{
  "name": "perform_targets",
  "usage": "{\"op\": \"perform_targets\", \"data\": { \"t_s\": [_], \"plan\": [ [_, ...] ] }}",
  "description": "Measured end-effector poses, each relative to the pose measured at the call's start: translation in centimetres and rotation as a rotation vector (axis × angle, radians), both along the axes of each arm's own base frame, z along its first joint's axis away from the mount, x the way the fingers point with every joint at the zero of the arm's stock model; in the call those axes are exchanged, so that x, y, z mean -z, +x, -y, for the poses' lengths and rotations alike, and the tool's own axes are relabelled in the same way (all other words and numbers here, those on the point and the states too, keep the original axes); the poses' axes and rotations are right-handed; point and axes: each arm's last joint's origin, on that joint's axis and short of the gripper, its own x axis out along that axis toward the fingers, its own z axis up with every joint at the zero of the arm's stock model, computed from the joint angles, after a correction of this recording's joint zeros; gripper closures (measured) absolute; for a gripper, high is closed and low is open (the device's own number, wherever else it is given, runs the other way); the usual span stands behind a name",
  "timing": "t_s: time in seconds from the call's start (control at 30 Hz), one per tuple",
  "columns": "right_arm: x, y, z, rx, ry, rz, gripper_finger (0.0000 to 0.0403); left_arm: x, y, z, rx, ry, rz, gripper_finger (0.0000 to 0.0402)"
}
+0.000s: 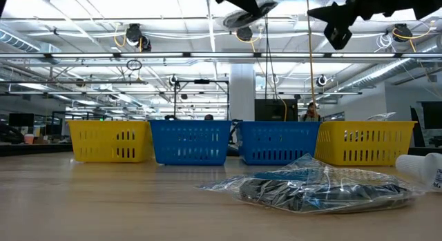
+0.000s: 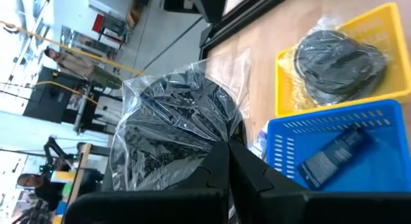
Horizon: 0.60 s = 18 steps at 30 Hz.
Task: Pick & Place Travel size toiletries
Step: Put the black hairbrush into the right yellow basket
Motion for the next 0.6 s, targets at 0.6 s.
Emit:
{"op": "perform_targets", "data": {
  "t_s": [0.6],
  "plan": [
    [0.6,2.6,0.1,0.032,0.001,0.041,0.0273,1.4,3.0,-1.2,0.119,-0.011,0.013,0.0402]
  ]
}}
